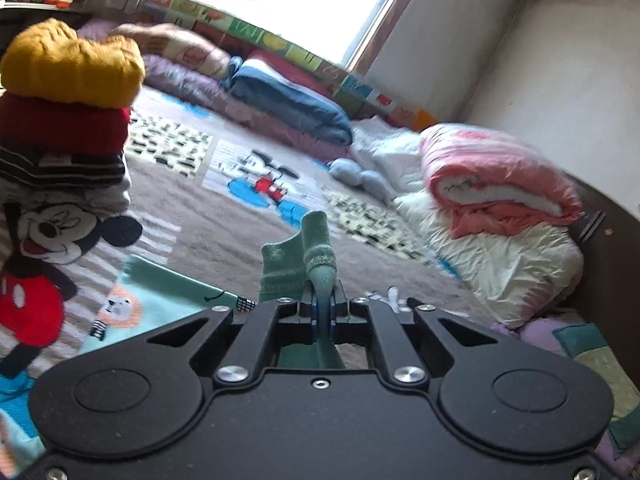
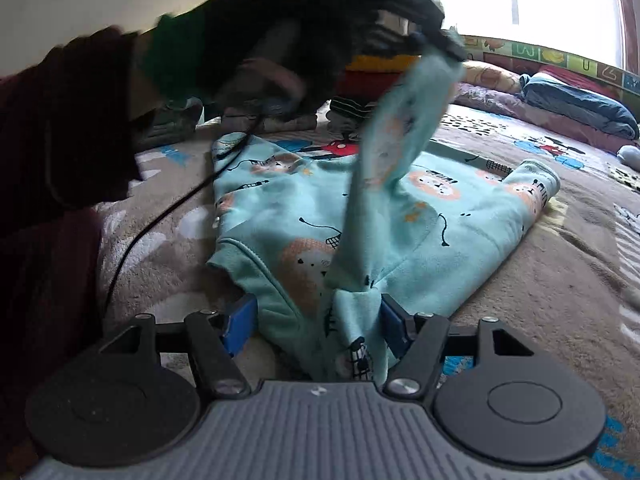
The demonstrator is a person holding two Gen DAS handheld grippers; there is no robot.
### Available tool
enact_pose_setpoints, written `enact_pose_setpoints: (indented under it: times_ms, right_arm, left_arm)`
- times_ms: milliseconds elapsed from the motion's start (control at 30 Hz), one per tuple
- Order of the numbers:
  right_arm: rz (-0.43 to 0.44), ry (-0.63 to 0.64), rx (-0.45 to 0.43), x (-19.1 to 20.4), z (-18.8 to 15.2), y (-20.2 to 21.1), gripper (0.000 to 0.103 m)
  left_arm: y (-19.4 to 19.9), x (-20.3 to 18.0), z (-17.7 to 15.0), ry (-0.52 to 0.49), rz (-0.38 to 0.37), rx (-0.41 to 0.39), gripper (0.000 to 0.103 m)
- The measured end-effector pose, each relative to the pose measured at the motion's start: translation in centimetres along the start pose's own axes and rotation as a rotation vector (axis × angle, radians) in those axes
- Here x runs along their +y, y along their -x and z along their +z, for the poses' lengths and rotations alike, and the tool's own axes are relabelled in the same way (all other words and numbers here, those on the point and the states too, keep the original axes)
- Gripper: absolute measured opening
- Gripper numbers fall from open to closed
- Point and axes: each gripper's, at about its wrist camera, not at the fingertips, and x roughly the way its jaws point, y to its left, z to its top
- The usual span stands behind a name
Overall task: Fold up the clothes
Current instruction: 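Carry the held sleeve across the sweatshirt body with the left gripper, then lay the sleeve flat on the body and press it with the left gripper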
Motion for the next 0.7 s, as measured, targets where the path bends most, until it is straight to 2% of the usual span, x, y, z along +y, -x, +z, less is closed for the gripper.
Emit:
enact_pose_setpoints:
  times_ms: [267, 567, 700]
  right_arm:
    - [0.039, -0.055, 0.004, -0.9, 0.1, 0.0, 0.067]
    - [0.075, -0.093, 0.012, -1.7, -0.1, -0.3, 0.069]
    - [0.083, -0.104, 0.013, -1.9, 0.0, -0.4, 0.070]
  left_arm:
    - [-5.8, -3.6, -2.4, -0.188, 0.164, 0.077, 0.004]
    - [-9.5, -7.4, -5.9, -0.465, 0.271, 0.130, 0.004]
    - [-11.7, -8.0, -7.7, -0.559, 0.315, 0.182, 0.004]
